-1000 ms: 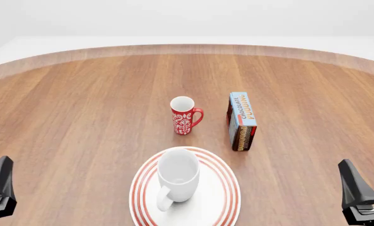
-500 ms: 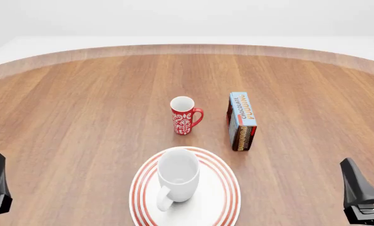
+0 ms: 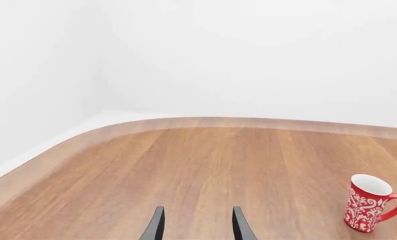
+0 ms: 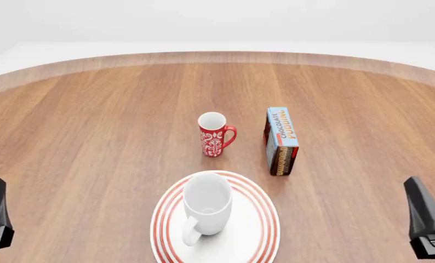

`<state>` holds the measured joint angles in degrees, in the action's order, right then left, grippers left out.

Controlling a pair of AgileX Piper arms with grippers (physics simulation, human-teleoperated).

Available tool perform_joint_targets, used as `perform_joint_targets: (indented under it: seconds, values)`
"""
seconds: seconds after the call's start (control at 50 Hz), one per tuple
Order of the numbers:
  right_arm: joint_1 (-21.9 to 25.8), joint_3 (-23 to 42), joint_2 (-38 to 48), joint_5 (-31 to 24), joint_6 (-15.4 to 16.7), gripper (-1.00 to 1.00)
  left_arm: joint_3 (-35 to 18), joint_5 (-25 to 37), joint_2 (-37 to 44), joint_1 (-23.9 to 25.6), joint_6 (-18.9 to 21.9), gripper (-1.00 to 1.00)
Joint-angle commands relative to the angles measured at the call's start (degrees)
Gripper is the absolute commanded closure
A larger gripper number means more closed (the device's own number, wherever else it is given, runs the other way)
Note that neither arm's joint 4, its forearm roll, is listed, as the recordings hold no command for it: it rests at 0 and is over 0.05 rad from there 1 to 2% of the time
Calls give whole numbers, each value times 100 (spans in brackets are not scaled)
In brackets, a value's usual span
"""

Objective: Pick up the white mug and put it on the plate, and put the chocolate pudding to the right of the plate.

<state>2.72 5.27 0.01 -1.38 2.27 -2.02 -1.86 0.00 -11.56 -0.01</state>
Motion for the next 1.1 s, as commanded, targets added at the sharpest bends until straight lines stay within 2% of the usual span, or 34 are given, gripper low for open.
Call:
perform_joint_targets:
  seconds: [0.02, 0.3, 0.82, 1.1]
  values:
    - [306, 346, 1, -221, 154, -100, -6, -3, 0, 34, 18, -100]
    - [810, 544, 38, -210, 462, -100, -21, 1, 0, 50, -11, -100]
    - [1427, 682, 1465, 1056, 860, -100, -2, -17, 0, 80, -21, -100]
    - [1559, 761, 2091, 1529, 944, -100, -4, -5, 0, 92, -15, -100]
